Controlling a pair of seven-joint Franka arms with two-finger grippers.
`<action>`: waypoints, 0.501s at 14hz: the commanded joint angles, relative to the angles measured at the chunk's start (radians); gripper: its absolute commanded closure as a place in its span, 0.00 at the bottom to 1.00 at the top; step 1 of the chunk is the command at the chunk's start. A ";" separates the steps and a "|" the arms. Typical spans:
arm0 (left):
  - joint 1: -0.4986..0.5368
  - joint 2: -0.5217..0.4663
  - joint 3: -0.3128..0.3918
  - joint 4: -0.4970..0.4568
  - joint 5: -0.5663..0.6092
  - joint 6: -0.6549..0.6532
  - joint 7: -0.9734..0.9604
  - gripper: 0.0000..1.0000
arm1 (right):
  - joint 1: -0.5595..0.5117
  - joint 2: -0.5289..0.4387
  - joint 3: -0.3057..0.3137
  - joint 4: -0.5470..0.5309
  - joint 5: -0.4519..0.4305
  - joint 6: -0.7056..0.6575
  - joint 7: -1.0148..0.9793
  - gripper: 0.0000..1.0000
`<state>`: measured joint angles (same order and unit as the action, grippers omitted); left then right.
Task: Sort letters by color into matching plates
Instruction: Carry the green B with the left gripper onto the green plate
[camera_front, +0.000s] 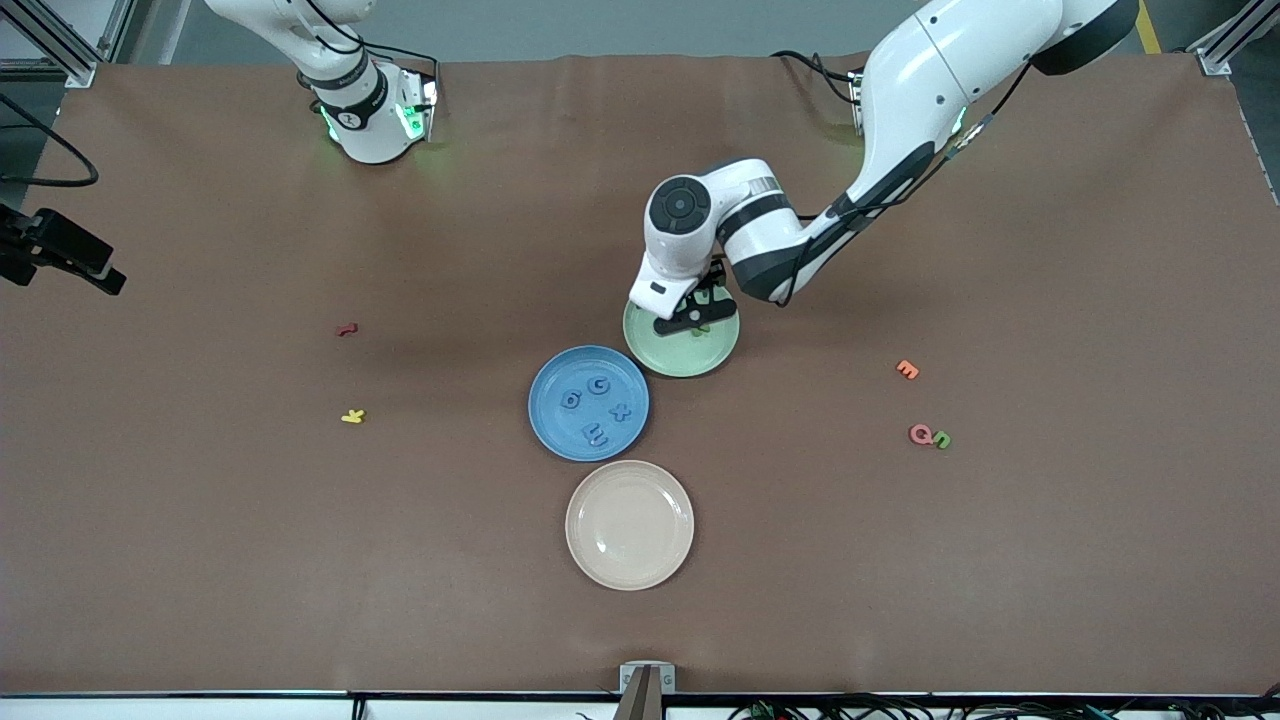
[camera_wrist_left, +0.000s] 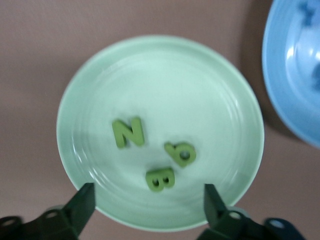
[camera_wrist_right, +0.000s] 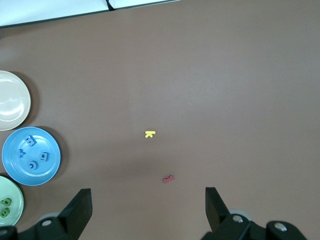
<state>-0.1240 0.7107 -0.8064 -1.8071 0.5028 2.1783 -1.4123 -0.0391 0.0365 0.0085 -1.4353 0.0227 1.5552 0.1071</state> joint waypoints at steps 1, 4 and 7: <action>0.044 -0.014 0.004 0.038 0.003 -0.008 0.045 0.00 | -0.013 0.002 0.011 0.016 -0.017 -0.009 -0.038 0.00; 0.130 -0.040 0.006 0.057 0.005 -0.015 0.116 0.01 | -0.013 0.002 0.011 0.016 -0.024 -0.009 -0.142 0.00; 0.197 -0.054 0.007 0.061 0.063 -0.089 0.160 0.01 | -0.011 0.002 0.013 0.019 -0.029 -0.007 -0.142 0.00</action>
<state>0.0509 0.6885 -0.8017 -1.7397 0.5238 2.1408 -1.2714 -0.0392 0.0365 0.0086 -1.4344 0.0138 1.5556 -0.0175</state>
